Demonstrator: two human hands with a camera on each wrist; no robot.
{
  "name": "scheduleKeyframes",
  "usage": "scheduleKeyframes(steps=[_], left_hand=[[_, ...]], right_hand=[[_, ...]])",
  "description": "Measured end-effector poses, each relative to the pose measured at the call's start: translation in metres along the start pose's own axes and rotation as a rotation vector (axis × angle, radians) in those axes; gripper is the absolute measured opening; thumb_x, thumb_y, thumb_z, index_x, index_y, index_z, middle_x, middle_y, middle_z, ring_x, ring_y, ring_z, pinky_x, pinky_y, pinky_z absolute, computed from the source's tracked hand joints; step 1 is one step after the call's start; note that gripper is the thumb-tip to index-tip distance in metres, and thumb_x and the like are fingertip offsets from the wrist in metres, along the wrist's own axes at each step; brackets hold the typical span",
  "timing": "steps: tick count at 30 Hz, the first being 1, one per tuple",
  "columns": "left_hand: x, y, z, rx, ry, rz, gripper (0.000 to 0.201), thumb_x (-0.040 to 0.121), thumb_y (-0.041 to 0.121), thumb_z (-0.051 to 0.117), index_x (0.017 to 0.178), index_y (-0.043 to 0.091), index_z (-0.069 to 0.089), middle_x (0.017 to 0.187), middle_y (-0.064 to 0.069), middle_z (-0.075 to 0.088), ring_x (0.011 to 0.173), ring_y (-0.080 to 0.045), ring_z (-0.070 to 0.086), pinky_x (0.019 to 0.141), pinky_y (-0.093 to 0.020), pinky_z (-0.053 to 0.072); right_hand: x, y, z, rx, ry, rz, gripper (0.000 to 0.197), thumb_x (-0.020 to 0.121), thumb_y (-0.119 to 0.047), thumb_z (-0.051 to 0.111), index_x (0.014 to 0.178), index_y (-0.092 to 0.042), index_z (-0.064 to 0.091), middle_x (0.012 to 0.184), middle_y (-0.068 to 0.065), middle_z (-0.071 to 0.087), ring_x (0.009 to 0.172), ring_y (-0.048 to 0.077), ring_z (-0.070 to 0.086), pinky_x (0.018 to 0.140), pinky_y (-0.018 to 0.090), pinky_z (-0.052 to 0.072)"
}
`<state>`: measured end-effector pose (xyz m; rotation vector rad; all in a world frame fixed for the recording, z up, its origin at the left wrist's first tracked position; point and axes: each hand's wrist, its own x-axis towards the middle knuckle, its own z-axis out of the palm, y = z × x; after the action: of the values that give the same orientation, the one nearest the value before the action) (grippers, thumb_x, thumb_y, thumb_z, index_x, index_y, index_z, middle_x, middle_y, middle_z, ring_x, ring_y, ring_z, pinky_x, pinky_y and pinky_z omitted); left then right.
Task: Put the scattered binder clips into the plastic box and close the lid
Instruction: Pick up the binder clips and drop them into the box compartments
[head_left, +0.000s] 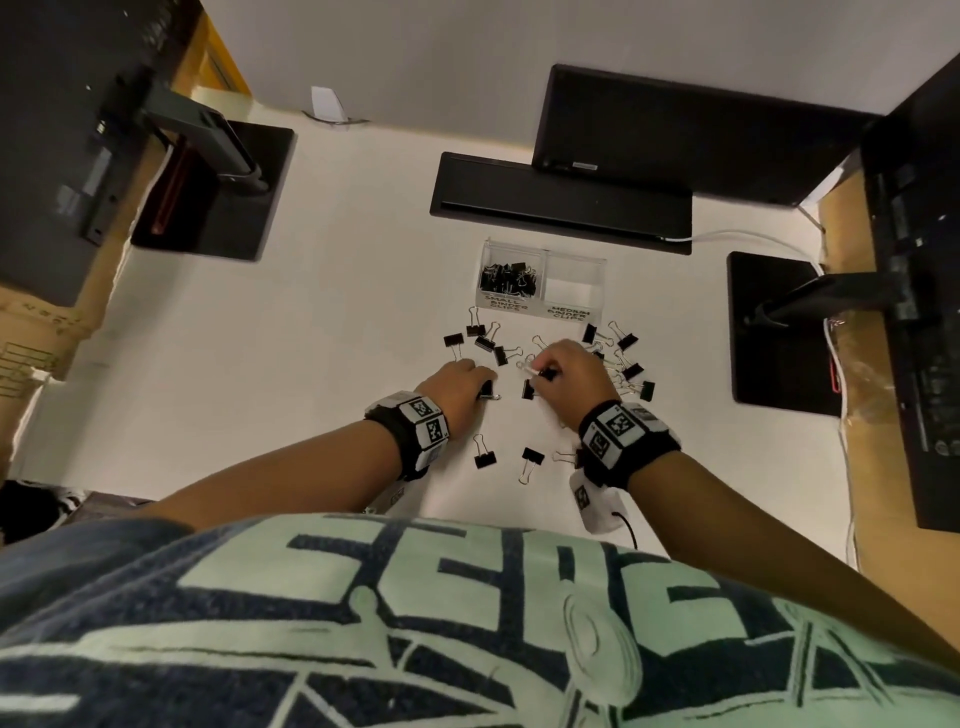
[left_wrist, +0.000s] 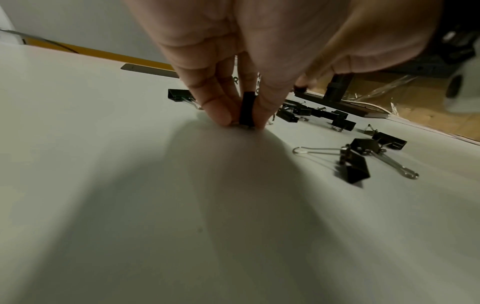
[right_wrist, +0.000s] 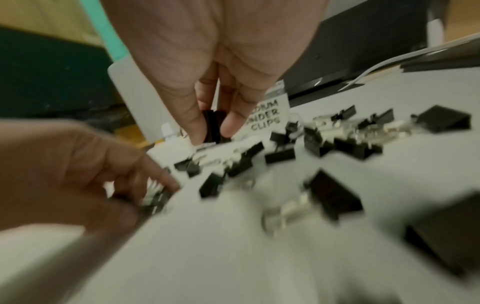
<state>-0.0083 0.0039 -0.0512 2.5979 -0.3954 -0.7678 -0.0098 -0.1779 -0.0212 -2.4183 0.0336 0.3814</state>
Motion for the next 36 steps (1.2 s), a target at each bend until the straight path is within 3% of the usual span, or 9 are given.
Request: scheduleKeyframes(steps=[5,9,14,18,20,24,29,31,36], left_hand=[[0.002,0.002,-0.001,0.018,0.051,0.005,0.033,0.089,0.016,0.052,0.122,0.018,0.050,0.120,-0.008,0.045,0.096,-0.030,0.058,0.076,-0.037,0.051],[0.004,0.004,-0.002,0.041,0.090,0.054,0.023,0.086,0.014,0.052,0.109,0.017,0.051,0.114,-0.005,0.051,0.097,-0.027,0.056,0.072,-0.036,0.048],[0.007,0.008,-0.006,0.140,0.049,0.079,0.016,0.090,0.018,0.047,0.106,0.014,0.048,0.102,-0.008,0.062,0.099,-0.028,0.052,0.074,-0.036,0.042],[0.013,0.014,-0.016,0.021,0.095,0.067,0.018,0.090,0.019,0.049,0.108,0.019,0.050,0.104,-0.007,0.062,0.099,-0.025,0.053,0.074,-0.032,0.041],[0.020,0.022,-0.025,-0.041,0.136,0.073,0.019,0.090,0.019,0.050,0.109,0.022,0.051,0.103,-0.006,0.061,0.095,-0.023,0.057,0.075,-0.032,0.047],[0.042,0.042,-0.046,-0.135,0.210,0.105,0.021,0.092,0.022,0.054,0.114,0.023,0.054,0.109,-0.001,0.064,0.085,-0.018,0.064,0.080,-0.035,0.055],[0.081,0.065,-0.071,-0.150,0.304,0.167,0.019,0.092,0.021,0.055,0.111,0.021,0.058,0.111,-0.003,0.064,0.100,-0.019,0.060,0.092,-0.037,0.050],[0.095,0.074,-0.078,-0.140,0.308,0.155,0.021,0.092,0.019,0.054,0.112,0.018,0.058,0.113,-0.006,0.062,0.100,-0.021,0.060,0.090,-0.032,0.049],[0.116,0.083,-0.078,-0.096,0.279,0.125,0.022,0.092,0.016,0.054,0.114,0.018,0.059,0.114,-0.008,0.062,0.095,-0.022,0.061,0.083,-0.029,0.049]], right_hand=[[0.033,-0.007,-0.046,0.142,0.207,0.100,0.010,0.088,-0.015,0.062,0.098,-0.015,0.062,0.100,-0.001,0.062,0.088,0.012,0.058,0.077,0.022,0.049],[0.061,-0.008,-0.060,0.072,0.248,0.084,0.015,0.089,-0.012,0.060,0.103,-0.014,0.062,0.105,0.002,0.063,0.089,0.011,0.055,0.076,0.021,0.043],[0.083,-0.004,-0.056,-0.111,0.128,0.036,0.020,0.090,-0.011,0.055,0.109,-0.012,0.063,0.114,0.007,0.063,0.099,0.020,0.059,0.080,0.025,0.045],[0.087,-0.001,-0.052,-0.162,0.066,0.034,0.025,0.093,-0.010,0.050,0.113,-0.013,0.063,0.119,0.007,0.063,0.104,0.023,0.060,0.085,0.028,0.047],[0.087,0.001,-0.052,-0.142,0.056,0.053,0.027,0.093,-0.008,0.047,0.114,-0.013,0.063,0.121,0.008,0.062,0.106,0.023,0.060,0.085,0.027,0.045],[0.079,0.005,-0.057,-0.050,0.138,0.054,0.026,0.094,-0.008,0.045,0.109,-0.011,0.066,0.117,0.008,0.064,0.104,0.022,0.061,0.084,0.024,0.046],[0.052,0.030,-0.065,0.129,0.315,0.093,0.021,0.090,-0.009,0.050,0.100,-0.011,0.068,0.108,0.004,0.065,0.090,0.012,0.057,0.083,0.023,0.047],[0.039,0.048,-0.064,0.148,0.321,0.151,0.021,0.089,-0.008,0.049,0.099,-0.011,0.068,0.107,0.006,0.064,0.088,0.015,0.058,0.084,0.031,0.052],[0.021,0.085,-0.053,-0.019,0.170,0.203,0.027,0.086,-0.007,0.057,0.111,-0.010,0.063,0.118,0.010,0.056,0.111,0.025,0.053,0.093,0.026,0.042]])
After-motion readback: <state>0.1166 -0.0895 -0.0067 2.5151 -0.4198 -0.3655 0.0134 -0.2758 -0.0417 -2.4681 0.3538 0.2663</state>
